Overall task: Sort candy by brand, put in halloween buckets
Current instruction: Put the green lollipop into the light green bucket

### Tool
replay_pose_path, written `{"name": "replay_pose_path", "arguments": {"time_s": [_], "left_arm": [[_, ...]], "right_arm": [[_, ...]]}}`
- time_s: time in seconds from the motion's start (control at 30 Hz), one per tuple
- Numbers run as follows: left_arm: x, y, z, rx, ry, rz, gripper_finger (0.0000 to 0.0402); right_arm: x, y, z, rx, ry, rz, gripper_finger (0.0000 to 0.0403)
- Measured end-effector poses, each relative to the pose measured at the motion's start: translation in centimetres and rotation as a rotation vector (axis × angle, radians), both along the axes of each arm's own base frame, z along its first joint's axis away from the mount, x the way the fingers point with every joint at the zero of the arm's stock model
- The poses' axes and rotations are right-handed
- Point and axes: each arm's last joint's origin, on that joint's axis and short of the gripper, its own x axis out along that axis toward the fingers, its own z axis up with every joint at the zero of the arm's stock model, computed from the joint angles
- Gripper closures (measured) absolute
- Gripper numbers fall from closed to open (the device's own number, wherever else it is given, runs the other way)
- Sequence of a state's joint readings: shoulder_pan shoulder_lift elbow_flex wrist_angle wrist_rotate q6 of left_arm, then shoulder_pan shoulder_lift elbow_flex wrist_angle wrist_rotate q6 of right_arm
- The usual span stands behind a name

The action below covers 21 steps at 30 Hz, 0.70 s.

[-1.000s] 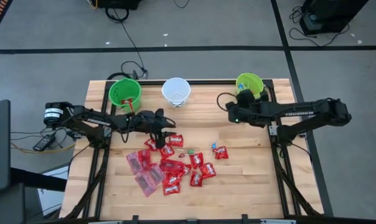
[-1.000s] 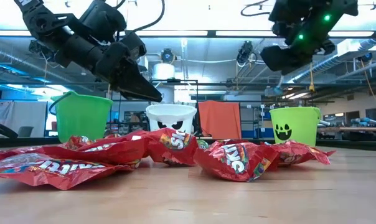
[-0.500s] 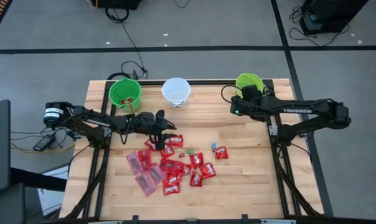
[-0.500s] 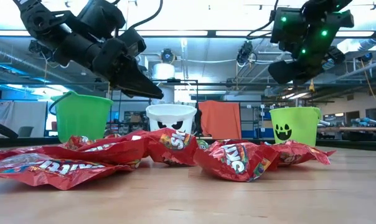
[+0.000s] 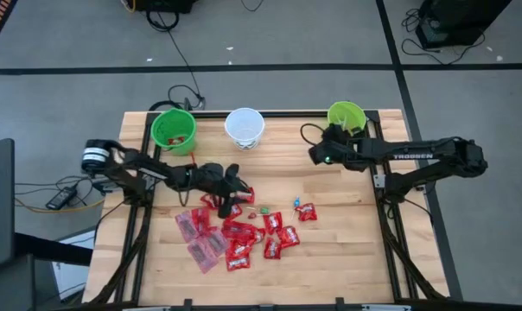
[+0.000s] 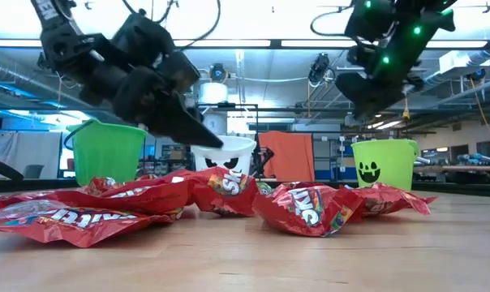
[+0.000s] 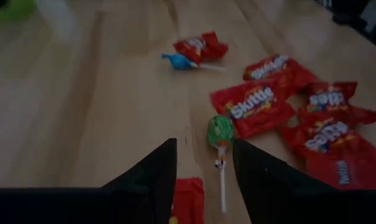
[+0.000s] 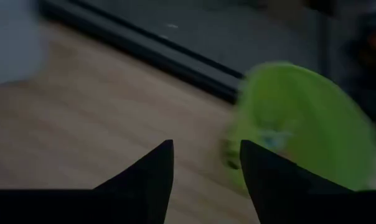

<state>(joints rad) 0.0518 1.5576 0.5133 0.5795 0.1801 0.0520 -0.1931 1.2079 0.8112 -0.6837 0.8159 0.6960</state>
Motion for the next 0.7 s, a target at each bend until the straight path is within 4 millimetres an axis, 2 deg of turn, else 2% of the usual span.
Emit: {"name": "replay_pose_path", "arguments": {"time_s": [0.23, 0.5, 0.6, 0.7], "left_arm": [[2.1, -0.5, -2.0, 0.018, 0.098, -0.081, 0.0238], [2.7, -0.7, -3.6, 0.038, 0.218, -0.140, 0.0241], [2.7, -0.7, -4.0, 0.050, 0.234, -0.147, 0.0259], [2.6, -0.5, -4.1, 0.053, 0.253, -0.142, 0.0305]], "right_arm": [[1.7, 1.1, 0.9, -0.045, -0.072, 0.163, 0.0209], [1.8, 1.3, 0.9, -0.049, -0.068, 0.183, 0.0209], [1.9, 1.3, 0.9, -0.047, -0.069, 0.185, 0.0209], [1.9, 1.3, 0.9, -0.039, -0.073, 0.191, 0.0209]]}}
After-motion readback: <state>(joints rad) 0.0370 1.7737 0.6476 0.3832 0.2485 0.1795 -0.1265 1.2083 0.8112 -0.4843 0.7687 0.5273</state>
